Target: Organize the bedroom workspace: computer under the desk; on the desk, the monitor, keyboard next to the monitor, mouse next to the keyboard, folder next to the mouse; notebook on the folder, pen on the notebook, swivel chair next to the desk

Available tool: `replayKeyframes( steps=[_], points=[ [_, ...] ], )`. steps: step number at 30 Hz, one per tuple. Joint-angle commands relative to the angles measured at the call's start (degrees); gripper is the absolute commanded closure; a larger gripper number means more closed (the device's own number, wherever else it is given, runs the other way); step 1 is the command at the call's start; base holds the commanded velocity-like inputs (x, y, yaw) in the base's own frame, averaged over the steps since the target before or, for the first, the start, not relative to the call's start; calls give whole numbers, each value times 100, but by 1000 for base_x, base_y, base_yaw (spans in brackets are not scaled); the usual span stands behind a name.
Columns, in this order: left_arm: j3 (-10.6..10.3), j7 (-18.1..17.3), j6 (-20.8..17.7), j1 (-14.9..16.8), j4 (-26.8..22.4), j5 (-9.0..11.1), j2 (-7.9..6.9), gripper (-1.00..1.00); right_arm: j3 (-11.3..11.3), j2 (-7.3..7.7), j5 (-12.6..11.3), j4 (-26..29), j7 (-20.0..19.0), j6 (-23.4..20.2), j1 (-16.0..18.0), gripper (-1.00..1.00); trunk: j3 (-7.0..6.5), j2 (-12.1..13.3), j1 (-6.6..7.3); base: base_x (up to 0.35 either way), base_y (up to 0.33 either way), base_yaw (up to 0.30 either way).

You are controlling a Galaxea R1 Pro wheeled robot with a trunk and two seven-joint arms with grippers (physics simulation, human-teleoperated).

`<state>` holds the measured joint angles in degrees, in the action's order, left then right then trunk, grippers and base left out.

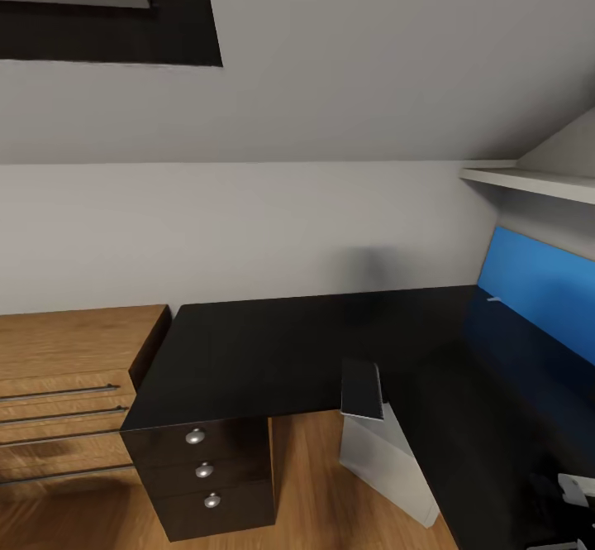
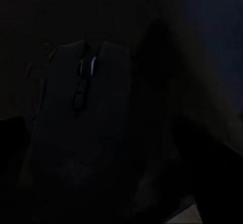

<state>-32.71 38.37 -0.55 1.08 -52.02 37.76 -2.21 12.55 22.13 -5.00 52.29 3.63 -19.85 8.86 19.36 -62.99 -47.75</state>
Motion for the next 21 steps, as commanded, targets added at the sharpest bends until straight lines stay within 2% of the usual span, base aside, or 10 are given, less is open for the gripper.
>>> replayKeyframes(
  steps=[1, 11, 13, 15, 16, 21],
  points=[
    [-28, 45, -6, 7, -10, 29, -8, -100, -7, 2, -53, 10, 32, -28, 2, -100, 7, -5, 0, 0, 0, 0],
    [-27, 41, -6, 7, -9, 29, -8, -100, 0, 0, -53, 14, 26, -13, 2, -100, 7, -5, 0, 0, 0, 0],
    [-27, 42, -6, 7, -9, 29, -8, -100, 7, -8, -67, 23, 24, 195, 2, -100, 7, -5, 0, 0, 0, 0],
    [-27, 42, -6, 7, -10, 29, -8, -100, 16, -63, -74, 35, 28, 518, 2, -100, 7, -5, 0, 0, 0, 0],
    [-26, 43, -6, 7, -10, 29, -8, -100, 21, -145, -74, 53, 30, 743, 2, -100, 7, -5, 0, 0, 0, 0],
    [-28, 45, -6, 7, -10, 31, -8, -100, 35, -468, -71, 122, 26, 1278, 2, -100, 7, -5, 0, 0, 0, 0]
  ],
)
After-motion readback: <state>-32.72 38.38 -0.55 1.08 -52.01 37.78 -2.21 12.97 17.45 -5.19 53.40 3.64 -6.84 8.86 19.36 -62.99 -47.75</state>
